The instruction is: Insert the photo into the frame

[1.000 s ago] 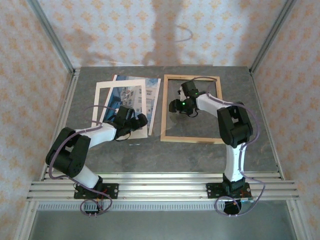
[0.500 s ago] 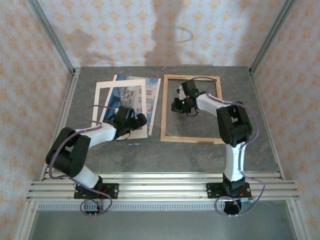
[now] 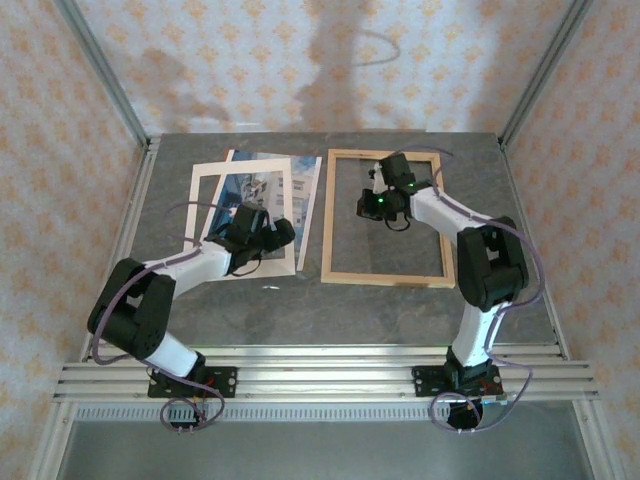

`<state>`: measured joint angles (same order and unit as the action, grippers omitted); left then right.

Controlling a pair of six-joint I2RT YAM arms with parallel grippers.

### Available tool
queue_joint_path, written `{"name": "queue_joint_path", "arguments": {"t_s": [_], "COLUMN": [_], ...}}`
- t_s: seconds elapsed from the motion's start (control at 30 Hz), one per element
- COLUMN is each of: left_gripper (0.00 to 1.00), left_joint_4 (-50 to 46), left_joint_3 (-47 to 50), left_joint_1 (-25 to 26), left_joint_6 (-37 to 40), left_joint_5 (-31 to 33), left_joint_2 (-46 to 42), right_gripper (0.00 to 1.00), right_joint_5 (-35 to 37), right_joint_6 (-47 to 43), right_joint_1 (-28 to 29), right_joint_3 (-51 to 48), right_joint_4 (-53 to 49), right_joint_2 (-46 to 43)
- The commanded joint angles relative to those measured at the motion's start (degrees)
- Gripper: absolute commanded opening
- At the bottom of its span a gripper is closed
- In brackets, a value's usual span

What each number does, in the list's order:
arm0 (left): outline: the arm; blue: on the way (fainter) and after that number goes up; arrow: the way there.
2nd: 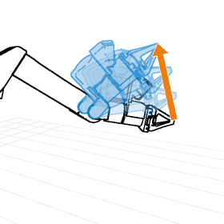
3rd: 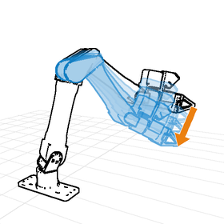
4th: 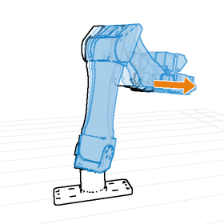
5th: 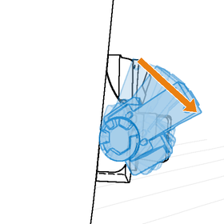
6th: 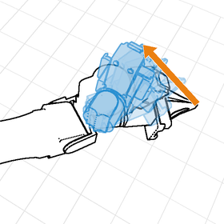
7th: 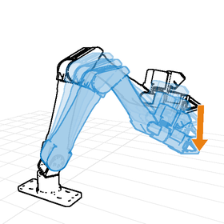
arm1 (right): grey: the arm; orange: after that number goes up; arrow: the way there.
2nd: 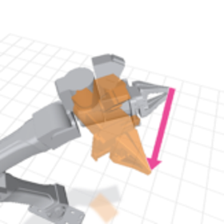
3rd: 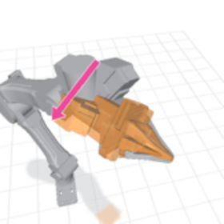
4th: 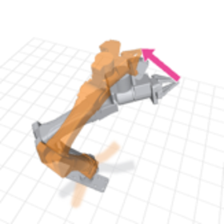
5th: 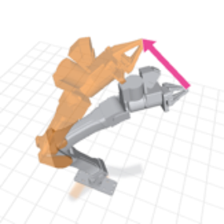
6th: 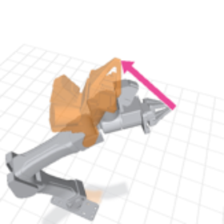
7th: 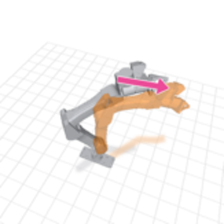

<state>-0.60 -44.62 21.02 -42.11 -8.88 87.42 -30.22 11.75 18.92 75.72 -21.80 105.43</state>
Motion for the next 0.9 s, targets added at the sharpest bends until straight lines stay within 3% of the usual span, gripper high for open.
{"name": "queue_joint_path", "arguments": {"t_s": [0.0,0.33,0.87], "left_gripper": [1.00,1.00,1.00], "left_joint_4": [-1.8,-2.0,-1.1], "left_joint_3": [-2.1,-3.1,-2.4], "left_joint_1": [0.2,0.1,0.2], "left_joint_6": [1.0,1.1,0.2], "left_joint_5": [2.0,2.1,1.3], "left_joint_2": [-1.6,-1.1,-0.6], "right_gripper": [0.00,0.00,0.00], "right_joint_5": [2.4,8.7,15.2], "right_joint_6": [-0.9,-4.9,-7.1], "right_joint_1": [-2.5,-8.1,-10.2], "right_joint_3": [-1.7,-2.4,0.0], "right_joint_4": [-2.7,-9.6,-11.7], "right_joint_2": [-3.4,-5.8,-5.7]}}
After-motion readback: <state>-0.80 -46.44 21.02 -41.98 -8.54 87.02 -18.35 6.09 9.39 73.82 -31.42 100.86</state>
